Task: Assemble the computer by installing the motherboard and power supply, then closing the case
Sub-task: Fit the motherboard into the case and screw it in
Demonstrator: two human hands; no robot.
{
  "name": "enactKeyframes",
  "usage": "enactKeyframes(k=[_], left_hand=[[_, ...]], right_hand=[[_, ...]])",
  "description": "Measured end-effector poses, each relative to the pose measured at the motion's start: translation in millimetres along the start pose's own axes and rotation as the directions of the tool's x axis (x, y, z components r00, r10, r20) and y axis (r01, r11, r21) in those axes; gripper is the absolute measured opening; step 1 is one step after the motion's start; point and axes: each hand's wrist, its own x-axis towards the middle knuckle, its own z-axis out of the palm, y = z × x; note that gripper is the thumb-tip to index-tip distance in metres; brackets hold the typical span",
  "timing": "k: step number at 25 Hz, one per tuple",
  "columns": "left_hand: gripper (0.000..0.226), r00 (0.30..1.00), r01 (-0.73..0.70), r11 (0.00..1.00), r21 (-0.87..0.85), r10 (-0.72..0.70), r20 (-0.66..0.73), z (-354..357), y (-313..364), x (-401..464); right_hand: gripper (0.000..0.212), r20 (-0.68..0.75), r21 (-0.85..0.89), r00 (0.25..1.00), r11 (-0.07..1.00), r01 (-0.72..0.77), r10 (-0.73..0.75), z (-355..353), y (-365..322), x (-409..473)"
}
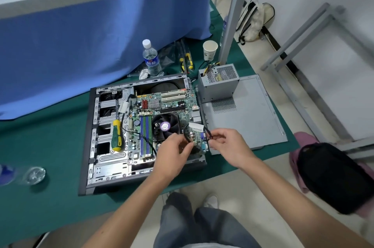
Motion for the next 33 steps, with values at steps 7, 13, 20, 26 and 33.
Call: enactKeyframes(k=[7, 13, 20, 26, 33], left_hand=[[0.023, 0.994, -0.080, 0.988, 0.133, 0.069, 0.083, -0.6, -14.5, 4.1], [0.031, 0.968, -0.251, 0.916, 0.313, 0.235, 0.087, -15.3, -16.7, 12.0], [0.033, 0.904, -0.428, 0.878, 0.217, 0.418, 0.091, -37.3, -19.9, 36.7], [0.053, 0.969, -0.219, 0.901, 0.374, 0.246, -0.026, -38.7, -38.1, 74.5], [0.059, 0.986, -0.156, 0.912, 0.379, 0.165, 0.009, -22.6, -54.4, 81.7]], right_hand=[[0.018, 0.001, -0.069, 0.999, 0.997, -0.041, 0.041, 15.0, 3.8, 20.9], [0.017, 0.031, -0.187, 0.999, 0.982, 0.021, -0.016, 19.1, 6.3, 27.4], [0.012, 0.049, -0.256, 0.999, 0.966, 0.021, -0.009, 17.1, 9.7, 34.9], [0.005, 0.049, -0.278, 0.999, 0.960, 0.018, -0.004, 23.0, 8.3, 42.2], [0.013, 0.090, -0.326, 0.996, 0.944, 0.053, -0.025, 21.9, 9.4, 46.7]])
